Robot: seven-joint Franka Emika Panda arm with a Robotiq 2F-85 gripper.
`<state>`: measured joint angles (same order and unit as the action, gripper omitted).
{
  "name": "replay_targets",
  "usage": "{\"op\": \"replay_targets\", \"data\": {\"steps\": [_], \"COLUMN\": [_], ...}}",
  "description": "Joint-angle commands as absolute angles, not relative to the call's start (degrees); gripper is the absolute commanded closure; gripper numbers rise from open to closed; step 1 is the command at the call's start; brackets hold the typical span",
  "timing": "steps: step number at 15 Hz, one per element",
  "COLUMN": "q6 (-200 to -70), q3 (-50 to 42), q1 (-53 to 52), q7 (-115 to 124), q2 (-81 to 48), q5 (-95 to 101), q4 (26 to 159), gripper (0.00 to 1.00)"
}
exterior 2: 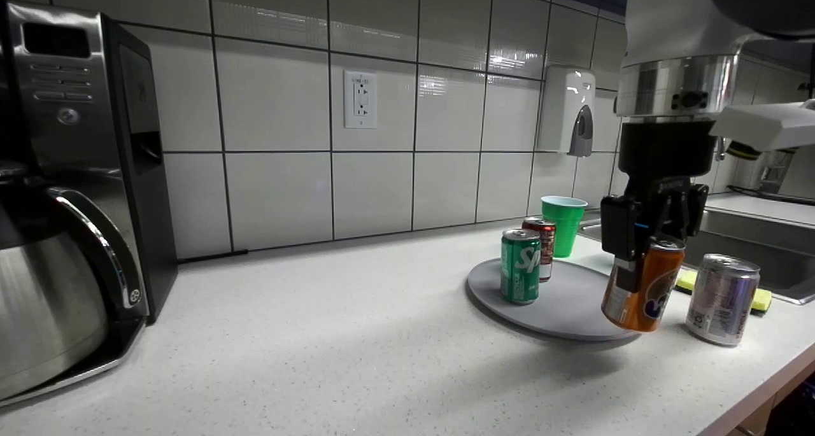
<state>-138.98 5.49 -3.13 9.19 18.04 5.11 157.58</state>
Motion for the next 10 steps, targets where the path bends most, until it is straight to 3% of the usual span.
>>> {"op": "replay_targets", "data": {"steps": [1, 10], "q6": [-137.7, -138.6], "q3": [6.0, 5.8], "q1": [-1.3, -1.4], "q7": [10.8, 11.4], "q2": [16.7, 8.1], "q5": [7.0, 7.6], "q4": [153.7, 146.7], "gripper": [0.62, 0.62]}}
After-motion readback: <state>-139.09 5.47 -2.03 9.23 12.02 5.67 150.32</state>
